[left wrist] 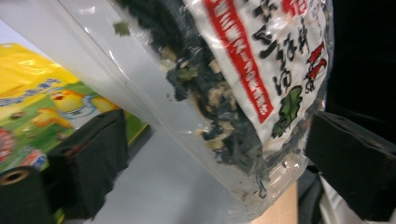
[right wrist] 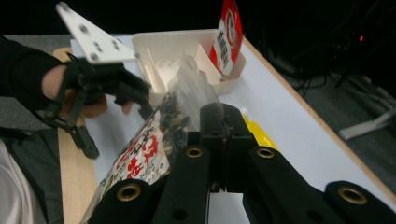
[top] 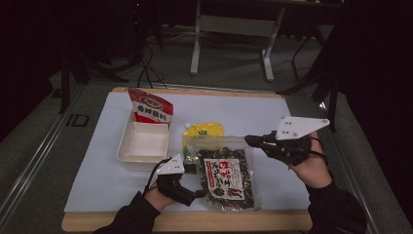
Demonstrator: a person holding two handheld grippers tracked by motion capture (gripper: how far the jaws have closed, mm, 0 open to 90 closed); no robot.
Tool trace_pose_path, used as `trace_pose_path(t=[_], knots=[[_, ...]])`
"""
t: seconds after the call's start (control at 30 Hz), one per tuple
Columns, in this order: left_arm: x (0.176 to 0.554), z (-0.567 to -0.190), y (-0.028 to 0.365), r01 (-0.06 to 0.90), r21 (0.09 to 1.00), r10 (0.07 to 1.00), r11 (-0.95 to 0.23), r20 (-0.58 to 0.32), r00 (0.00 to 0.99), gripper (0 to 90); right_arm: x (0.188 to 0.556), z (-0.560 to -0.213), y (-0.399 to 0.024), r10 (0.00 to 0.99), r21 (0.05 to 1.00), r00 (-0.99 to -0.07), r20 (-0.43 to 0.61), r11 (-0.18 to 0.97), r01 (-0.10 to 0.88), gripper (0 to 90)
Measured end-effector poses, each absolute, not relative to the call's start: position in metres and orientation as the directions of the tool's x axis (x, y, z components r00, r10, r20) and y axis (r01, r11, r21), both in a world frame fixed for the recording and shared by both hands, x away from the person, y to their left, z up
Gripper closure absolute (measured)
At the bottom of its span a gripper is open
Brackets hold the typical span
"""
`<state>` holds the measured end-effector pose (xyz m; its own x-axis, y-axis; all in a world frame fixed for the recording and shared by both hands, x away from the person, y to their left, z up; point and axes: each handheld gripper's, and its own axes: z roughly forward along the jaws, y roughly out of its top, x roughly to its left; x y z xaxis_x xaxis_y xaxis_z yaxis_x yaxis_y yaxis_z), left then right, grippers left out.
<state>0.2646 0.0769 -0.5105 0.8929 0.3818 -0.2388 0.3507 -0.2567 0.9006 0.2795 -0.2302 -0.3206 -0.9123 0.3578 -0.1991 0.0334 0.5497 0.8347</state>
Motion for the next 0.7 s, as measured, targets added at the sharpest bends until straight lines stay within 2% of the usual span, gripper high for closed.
trace_pose_path(t=[0.17,0.2,0.3,0.43,0.7], knots=[[0.269,-0.514,0.076,0.371,0.906,0.284,-0.204,-0.308,0.908,27.1,0.269,-0.311,-0.225,0.325,0.837,-0.921,-0.216,0.547,-0.003,89.9],[0.269,-0.514,0.075,0.366,0.909,0.266,-0.198,-0.310,0.913,32.8,0.267,-0.311,-0.223,0.320,0.836,-0.922,-0.216,0.549,-0.005,89.9],[0.267,-0.510,0.071,0.343,0.918,0.237,-0.200,-0.295,0.926,48.5,0.265,-0.310,-0.221,0.308,0.830,-0.926,-0.220,0.557,-0.012,89.9],[0.262,-0.501,0.070,0.300,0.927,0.203,-0.224,-0.256,0.945,65.0,0.265,-0.308,-0.224,0.320,0.830,-0.921,-0.222,0.558,-0.006,89.8],[0.253,-0.479,0.071,0.250,0.929,0.245,-0.272,-0.184,0.952,73.1,0.273,-0.307,-0.236,0.355,0.841,-0.914,-0.198,0.540,0.027,89.6]])
